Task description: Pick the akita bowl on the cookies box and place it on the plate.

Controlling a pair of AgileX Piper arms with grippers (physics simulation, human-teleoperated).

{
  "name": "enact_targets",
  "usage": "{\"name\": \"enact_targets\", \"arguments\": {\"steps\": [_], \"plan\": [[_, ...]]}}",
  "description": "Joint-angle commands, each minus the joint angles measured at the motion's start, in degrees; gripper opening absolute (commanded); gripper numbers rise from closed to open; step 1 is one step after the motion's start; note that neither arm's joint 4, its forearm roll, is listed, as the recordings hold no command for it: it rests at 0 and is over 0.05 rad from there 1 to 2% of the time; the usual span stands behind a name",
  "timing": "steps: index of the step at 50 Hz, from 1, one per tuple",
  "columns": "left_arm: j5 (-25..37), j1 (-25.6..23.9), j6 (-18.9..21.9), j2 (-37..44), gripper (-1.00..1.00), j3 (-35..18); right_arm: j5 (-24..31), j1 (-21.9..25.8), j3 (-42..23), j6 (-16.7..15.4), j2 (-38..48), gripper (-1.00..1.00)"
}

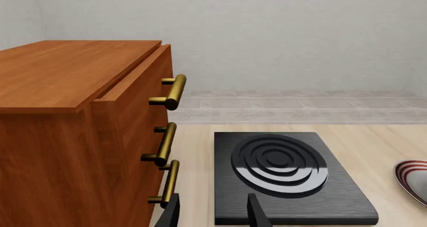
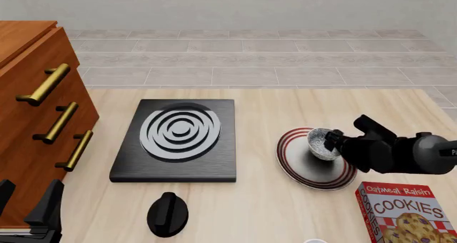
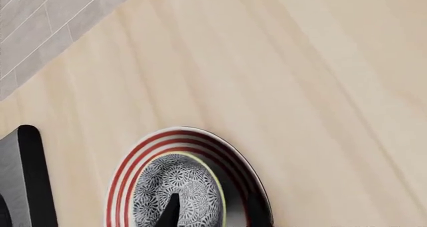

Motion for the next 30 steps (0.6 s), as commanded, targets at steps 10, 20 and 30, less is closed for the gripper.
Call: {"name": "enact_targets", "arguments": {"steps": [10, 20, 30], "plan": [[0.00, 0.00, 0.00, 0.00, 1.00, 0.00, 5.06, -2.43, -0.52, -3.91, -7.68, 1.00], [0.00, 0.00, 0.00, 0.00, 1.00, 0.00, 11.41, -4.13, 0.17, -6.98, -18.59, 1.00], [0.00, 0.00, 0.00, 0.00, 1.00, 0.00, 18.90, -2.60, 1.34, -7.51, -32.00, 1.00]]}}
